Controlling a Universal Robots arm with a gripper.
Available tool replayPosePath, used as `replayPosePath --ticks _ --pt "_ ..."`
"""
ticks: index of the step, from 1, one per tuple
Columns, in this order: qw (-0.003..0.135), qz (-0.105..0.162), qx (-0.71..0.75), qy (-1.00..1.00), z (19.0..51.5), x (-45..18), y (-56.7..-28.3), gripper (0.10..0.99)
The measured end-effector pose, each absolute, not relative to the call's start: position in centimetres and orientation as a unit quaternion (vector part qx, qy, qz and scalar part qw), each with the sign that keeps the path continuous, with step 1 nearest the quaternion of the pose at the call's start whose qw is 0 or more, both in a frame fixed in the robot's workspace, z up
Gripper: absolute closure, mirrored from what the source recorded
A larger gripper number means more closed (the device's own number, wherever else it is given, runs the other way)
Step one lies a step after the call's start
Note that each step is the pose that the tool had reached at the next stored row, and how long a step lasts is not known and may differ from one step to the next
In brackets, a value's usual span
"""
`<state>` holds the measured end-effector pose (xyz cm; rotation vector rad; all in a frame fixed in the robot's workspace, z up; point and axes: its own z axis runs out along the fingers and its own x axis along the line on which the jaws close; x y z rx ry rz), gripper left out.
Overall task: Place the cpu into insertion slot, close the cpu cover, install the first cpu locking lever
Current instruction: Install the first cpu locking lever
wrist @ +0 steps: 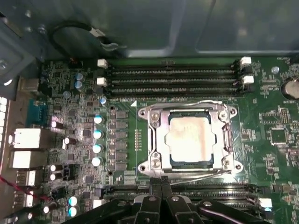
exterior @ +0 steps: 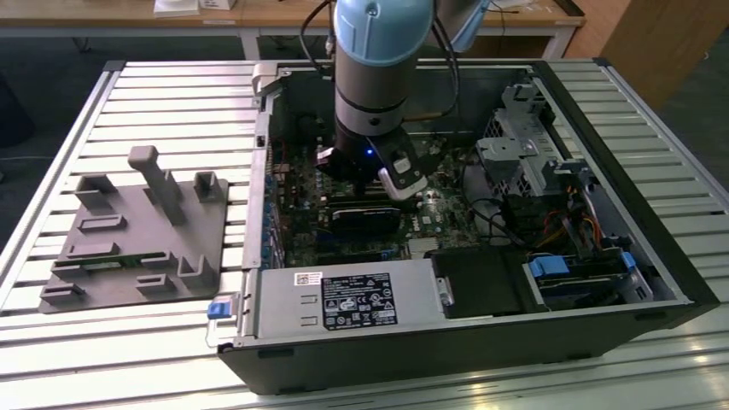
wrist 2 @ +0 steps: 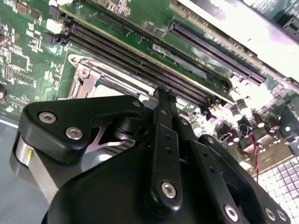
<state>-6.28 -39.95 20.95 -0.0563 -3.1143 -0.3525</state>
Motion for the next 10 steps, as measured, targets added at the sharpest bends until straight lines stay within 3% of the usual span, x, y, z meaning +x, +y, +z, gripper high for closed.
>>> replayPosePath --ticks 10 --pt "0.004 -0.129 -0.018 -0.991 20.82 -6.53 -41.00 0.980"
